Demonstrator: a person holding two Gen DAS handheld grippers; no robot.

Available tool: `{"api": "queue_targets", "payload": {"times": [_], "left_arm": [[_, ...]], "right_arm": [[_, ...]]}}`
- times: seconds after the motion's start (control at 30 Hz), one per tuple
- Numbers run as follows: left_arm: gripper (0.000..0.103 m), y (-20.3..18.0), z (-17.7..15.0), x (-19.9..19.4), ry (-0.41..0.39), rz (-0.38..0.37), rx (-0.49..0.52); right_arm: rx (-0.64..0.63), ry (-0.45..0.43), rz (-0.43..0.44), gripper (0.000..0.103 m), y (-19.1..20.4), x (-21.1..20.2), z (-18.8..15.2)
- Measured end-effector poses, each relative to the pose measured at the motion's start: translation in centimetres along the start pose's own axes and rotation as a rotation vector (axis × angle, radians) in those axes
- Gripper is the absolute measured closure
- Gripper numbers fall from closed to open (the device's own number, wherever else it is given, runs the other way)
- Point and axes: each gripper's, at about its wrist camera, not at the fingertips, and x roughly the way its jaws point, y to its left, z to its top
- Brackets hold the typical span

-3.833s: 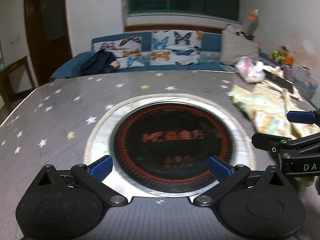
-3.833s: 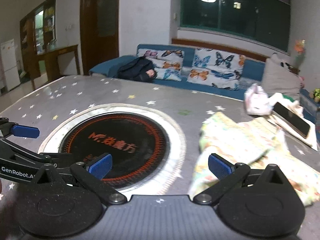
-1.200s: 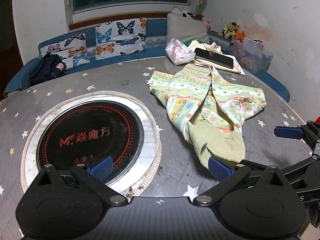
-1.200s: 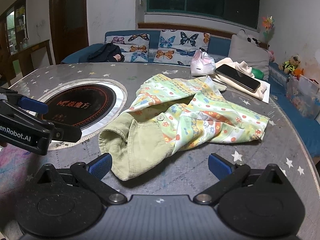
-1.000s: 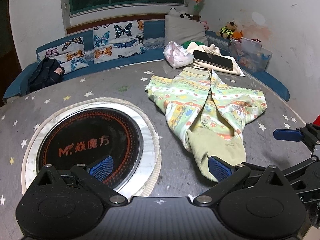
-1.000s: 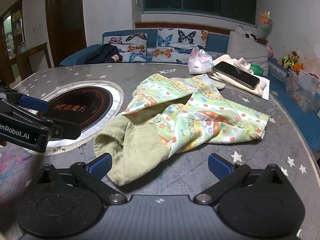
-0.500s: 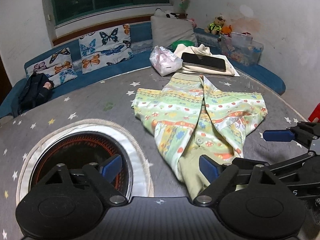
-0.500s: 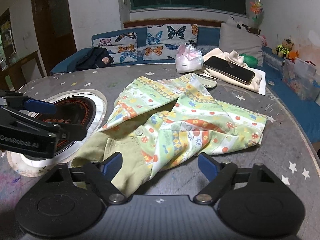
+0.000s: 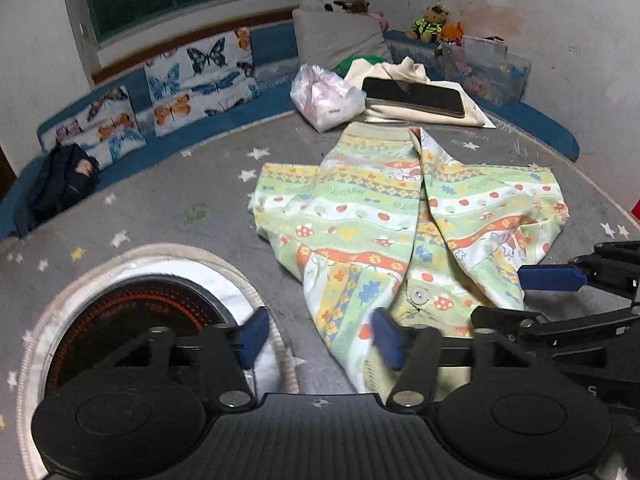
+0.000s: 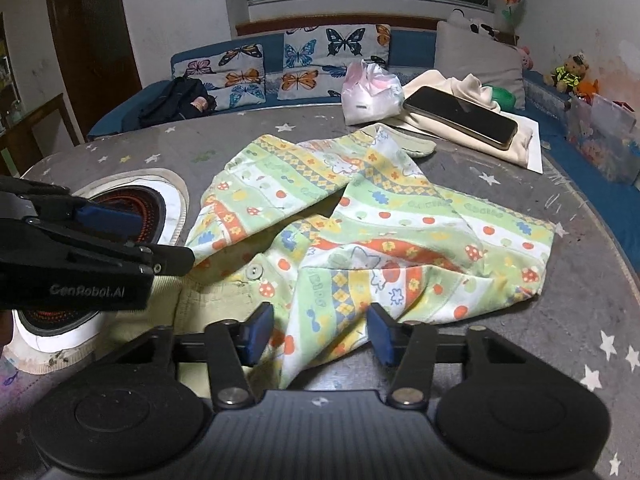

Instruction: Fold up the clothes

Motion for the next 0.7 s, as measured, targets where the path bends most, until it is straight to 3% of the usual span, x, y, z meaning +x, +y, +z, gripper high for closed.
{"api": "queue_targets", "payload": {"times": [0.07,0.17,0.37,0.7], "left_arm": [[0.079,0.3,-0.1,0.2,0.01,-0.022,-0.015],[0.094,0.6,-0.2,0.3,0.02,-0.051,-0.034],[0.1,1.0,-0.5,-1.9,-0.01,-0.084,-0.061],[0.1,2.5,-2.1,-4.8,-0.023,-0.118,-0.076]], "right_arm": [[0.001,0.004,0.0,0.064,-0.1,0.0,0.0],[0.006,0.007,0.006,0.072,-0.4,-0.1,-0.1],[0.001,-0.013,0.032,0.089,-0.6,-1.1,-0.2],[-0.05,-0.005,0.086,0.098,0.2,-3.7,-1.0]]}}
